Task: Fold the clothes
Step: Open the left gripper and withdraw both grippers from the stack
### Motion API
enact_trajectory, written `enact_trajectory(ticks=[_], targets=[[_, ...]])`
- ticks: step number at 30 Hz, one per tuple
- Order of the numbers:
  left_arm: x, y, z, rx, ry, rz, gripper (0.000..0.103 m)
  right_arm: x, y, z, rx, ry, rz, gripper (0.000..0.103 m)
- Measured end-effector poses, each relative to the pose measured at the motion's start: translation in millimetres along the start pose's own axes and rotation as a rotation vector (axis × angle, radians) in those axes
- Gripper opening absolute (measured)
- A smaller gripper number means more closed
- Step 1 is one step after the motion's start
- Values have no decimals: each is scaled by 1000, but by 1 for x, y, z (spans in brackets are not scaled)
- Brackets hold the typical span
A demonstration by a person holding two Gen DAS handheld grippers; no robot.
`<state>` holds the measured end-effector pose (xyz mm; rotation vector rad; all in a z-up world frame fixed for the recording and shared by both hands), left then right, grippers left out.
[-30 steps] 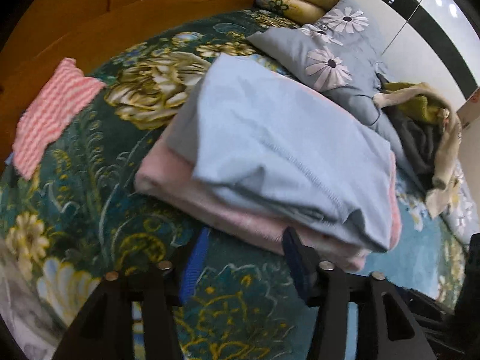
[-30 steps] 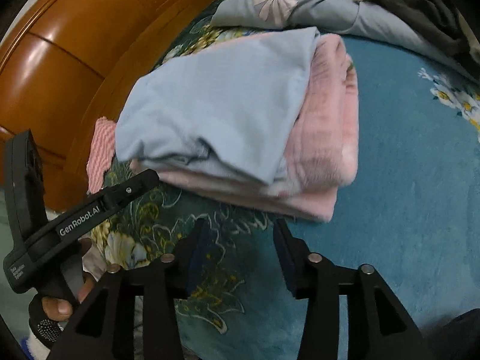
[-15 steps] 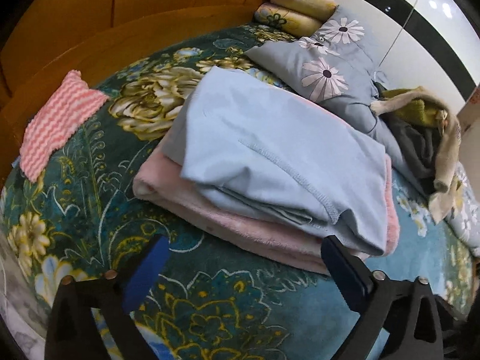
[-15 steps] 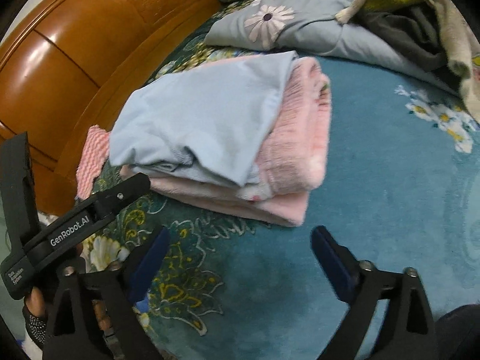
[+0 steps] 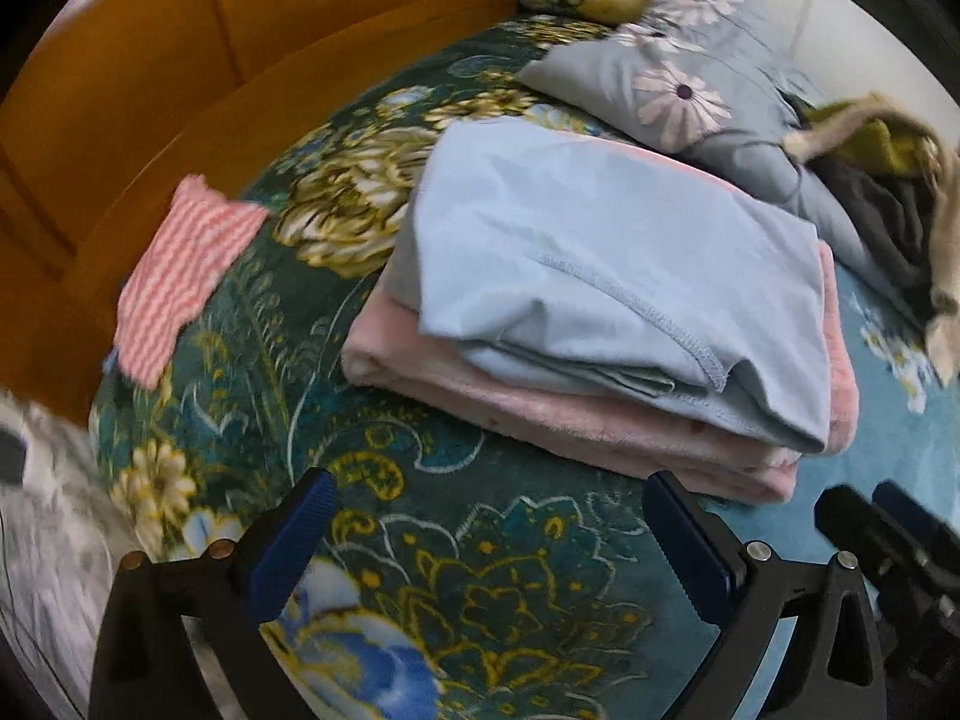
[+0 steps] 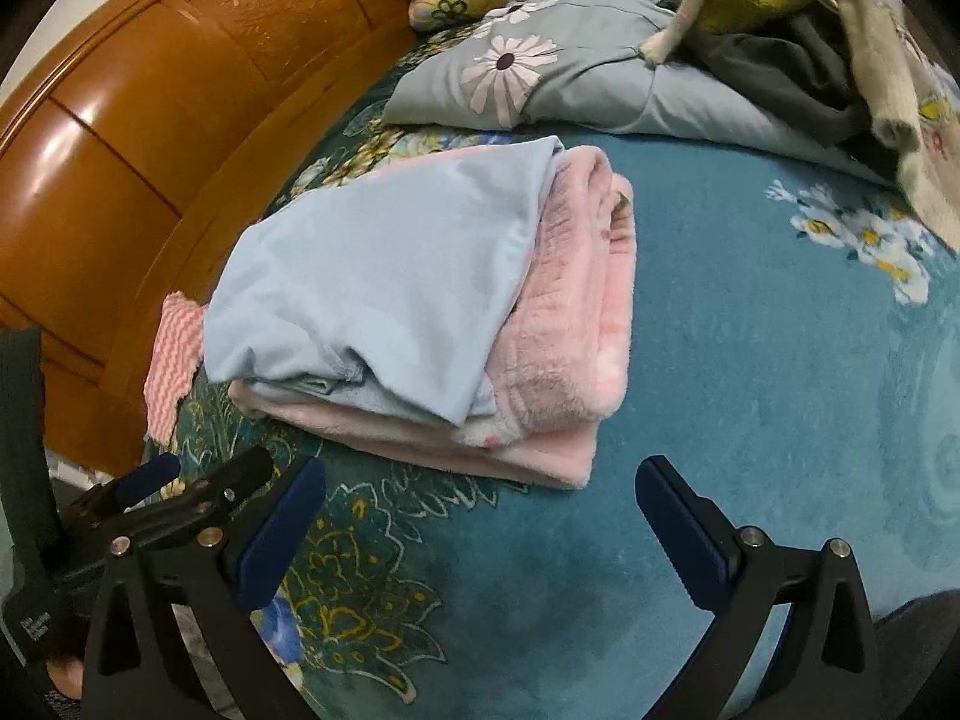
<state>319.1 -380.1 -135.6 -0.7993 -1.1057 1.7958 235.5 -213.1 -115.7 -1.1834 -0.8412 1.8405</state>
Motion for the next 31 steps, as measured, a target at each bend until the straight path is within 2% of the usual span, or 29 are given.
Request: enact_trajectory(ticks=[6, 13, 17, 26, 31], targets=[[4, -1, -17, -44, -76, 8, 103, 8, -7, -6, -17, -34, 21, 103], [2, -4, -20, -76, -126, 9, 103, 12, -12, -5, -20, -53, 30, 103], [1, -9, -27, -64, -128, 35, 103, 10, -15, -10, -19, -86, 33, 103], [8, -10, -43, -68, -117, -8, 103, 3, -19, -17, -14, -139, -7, 103], [8, -14, -42, -22, -90, 9, 103, 1, -21, -21, -3, -153, -32, 103]])
Point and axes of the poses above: each gripper's, at about its wrist camera, not at the fingertips, and y roughly the way its jaws point, x to its right, z to its top, the point moved 8 cm from there along y, roughly the way its jaws point, and after that the axes turned 9 degrees about y, right-handed, at the moved point
